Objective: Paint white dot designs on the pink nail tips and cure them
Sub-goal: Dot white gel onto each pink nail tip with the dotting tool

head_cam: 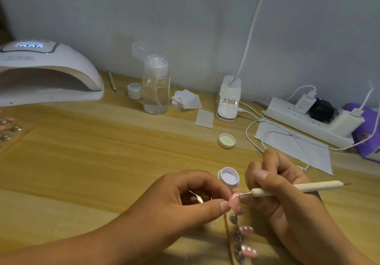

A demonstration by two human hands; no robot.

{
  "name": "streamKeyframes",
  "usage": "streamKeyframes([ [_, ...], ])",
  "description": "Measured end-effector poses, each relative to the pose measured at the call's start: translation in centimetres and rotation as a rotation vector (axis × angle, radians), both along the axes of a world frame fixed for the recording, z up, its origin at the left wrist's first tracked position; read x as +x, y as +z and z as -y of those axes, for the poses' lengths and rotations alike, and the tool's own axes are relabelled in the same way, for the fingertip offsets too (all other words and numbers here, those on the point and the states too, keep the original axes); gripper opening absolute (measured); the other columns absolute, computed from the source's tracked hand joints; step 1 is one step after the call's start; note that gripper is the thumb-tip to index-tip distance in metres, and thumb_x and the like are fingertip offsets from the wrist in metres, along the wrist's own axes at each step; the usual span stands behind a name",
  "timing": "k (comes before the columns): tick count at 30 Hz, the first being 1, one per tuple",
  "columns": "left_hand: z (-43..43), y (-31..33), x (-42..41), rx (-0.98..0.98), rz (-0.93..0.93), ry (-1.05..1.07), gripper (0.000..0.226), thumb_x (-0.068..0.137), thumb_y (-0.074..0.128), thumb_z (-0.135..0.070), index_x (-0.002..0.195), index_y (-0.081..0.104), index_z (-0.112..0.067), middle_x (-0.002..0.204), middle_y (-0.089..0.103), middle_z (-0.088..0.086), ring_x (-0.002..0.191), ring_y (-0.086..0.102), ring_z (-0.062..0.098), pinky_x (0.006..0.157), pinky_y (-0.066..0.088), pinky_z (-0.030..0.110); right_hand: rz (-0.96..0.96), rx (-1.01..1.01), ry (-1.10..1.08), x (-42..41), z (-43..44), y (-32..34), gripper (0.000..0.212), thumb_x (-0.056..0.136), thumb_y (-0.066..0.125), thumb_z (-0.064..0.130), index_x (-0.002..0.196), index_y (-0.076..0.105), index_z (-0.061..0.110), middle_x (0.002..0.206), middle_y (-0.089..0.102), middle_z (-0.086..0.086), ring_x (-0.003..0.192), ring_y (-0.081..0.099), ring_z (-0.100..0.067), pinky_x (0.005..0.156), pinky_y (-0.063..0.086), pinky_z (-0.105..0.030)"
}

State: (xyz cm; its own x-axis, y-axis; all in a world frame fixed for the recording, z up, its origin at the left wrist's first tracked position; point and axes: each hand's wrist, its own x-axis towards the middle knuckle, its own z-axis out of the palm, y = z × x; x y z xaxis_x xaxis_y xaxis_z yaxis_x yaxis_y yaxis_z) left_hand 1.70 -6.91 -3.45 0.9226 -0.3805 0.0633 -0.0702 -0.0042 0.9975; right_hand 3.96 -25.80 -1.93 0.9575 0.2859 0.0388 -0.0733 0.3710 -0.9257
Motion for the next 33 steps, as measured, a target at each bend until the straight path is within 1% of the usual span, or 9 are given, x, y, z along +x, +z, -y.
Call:
streamKeyframes([
  [3,0.0,0.0,0.0,-0.036,0.017,-0.019,0.006,0.075,0.075,-0.031,0.079,0.074,-0.027,0.074,0.065,-0.012,0.068,0.054,0.001,0.064,0.042,0.013,-0.030,0.026,-0.011,0.3,0.2,-0.1,0.035,0.051,0.084,0.019,0.054,0.050,0.014,0.053,0.043,-0.004,0.047,0.045,-0.012,0.048,0.054,-0.029],
  [6,0.0,0.1,0.1,-0.032,0.032,-0.027,0.005,0.075,0.074,-0.031,0.079,0.074,-0.028,0.075,0.064,-0.013,0.069,0.055,-0.001,0.064,0.042,0.013,0.016,0.010,-0.017,0.6,0.0,-0.1,0.048,0.048,0.092,0.044,0.057,0.054,0.017,0.051,0.043,0.000,0.046,0.048,-0.010,0.051,0.053,-0.033],
  [10,0.0,0.0,0.1,-0.025,0.043,-0.023,0.008,0.075,0.075,-0.034,0.080,0.074,-0.027,0.077,0.067,-0.011,0.072,0.058,0.002,0.067,0.044,0.015,0.119,-0.023,-0.169,1.3,0.6,-0.8,0.045,0.047,0.089,0.056,0.064,0.063,0.024,0.058,0.053,0.007,0.054,0.060,-0.005,0.071,0.059,-0.030],
  [13,-0.1,-0.1,0.2,-0.021,0.001,-0.011,0.006,0.078,0.076,-0.030,0.083,0.075,-0.027,0.078,0.069,-0.008,0.072,0.058,0.004,0.067,0.045,0.017,0.232,-0.192,-0.243,1.9,1.5,-0.6,0.049,0.051,0.086,0.059,0.082,0.071,0.024,0.077,0.066,0.008,0.070,0.064,-0.004,0.088,0.054,-0.030],
  [15,-0.2,-0.2,0.3,-0.051,-0.030,0.005,0.008,0.076,0.075,-0.029,0.085,0.076,-0.028,0.082,0.073,-0.005,0.076,0.061,0.004,0.070,0.047,0.015,0.297,-0.266,-0.268,2.0,1.9,-0.4,0.046,0.059,0.083,0.056,0.092,0.074,0.025,0.088,0.070,0.003,0.077,0.064,-0.006,0.085,0.054,-0.023],
  [19,-0.2,0.1,0.5,-0.160,-0.078,0.058,0.010,0.073,0.075,-0.024,0.083,0.077,-0.024,0.077,0.073,-0.005,0.075,0.064,0.000,0.069,0.046,0.010,0.428,-0.469,-0.336,1.6,1.6,-0.5,0.018,0.076,0.064,0.037,0.087,0.075,0.027,0.076,0.067,0.001,0.069,0.060,-0.007,0.068,0.051,-0.015],
  [25,-0.2,0.4,0.6,-0.236,-0.093,0.127,0.010,0.071,0.076,-0.027,0.081,0.077,-0.026,0.073,0.072,-0.007,0.070,0.063,0.000,0.065,0.047,0.009,0.612,-0.784,-0.222,1.2,0.9,-1.3,0.020,0.082,0.059,0.051,0.096,0.065,0.039,0.087,0.066,0.016,0.077,0.057,-0.010,0.065,0.046,-0.014],
  [28,-0.4,0.2,0.8,-0.216,-0.086,0.164,0.015,0.072,0.075,-0.035,0.086,0.076,-0.029,0.078,0.072,-0.006,0.073,0.064,0.001,0.065,0.047,0.010,0.620,-0.841,-0.225,1.3,0.8,-1.3,0.022,0.081,0.055,0.050,0.098,0.064,0.040,0.089,0.065,0.018,0.077,0.055,-0.006,0.065,0.044,-0.011],
  [33,-0.4,0.2,0.8,-0.222,-0.082,0.151,0.014,0.074,0.071,-0.035,0.087,0.075,-0.030,0.077,0.072,-0.005,0.072,0.062,0.000,0.066,0.047,0.011,0.610,-0.878,-0.220,1.4,0.8,-1.3,0.015,0.086,0.058,0.049,0.084,0.067,0.036,0.087,0.065,0.017,0.077,0.055,-0.006,0.064,0.042,-0.008],
])
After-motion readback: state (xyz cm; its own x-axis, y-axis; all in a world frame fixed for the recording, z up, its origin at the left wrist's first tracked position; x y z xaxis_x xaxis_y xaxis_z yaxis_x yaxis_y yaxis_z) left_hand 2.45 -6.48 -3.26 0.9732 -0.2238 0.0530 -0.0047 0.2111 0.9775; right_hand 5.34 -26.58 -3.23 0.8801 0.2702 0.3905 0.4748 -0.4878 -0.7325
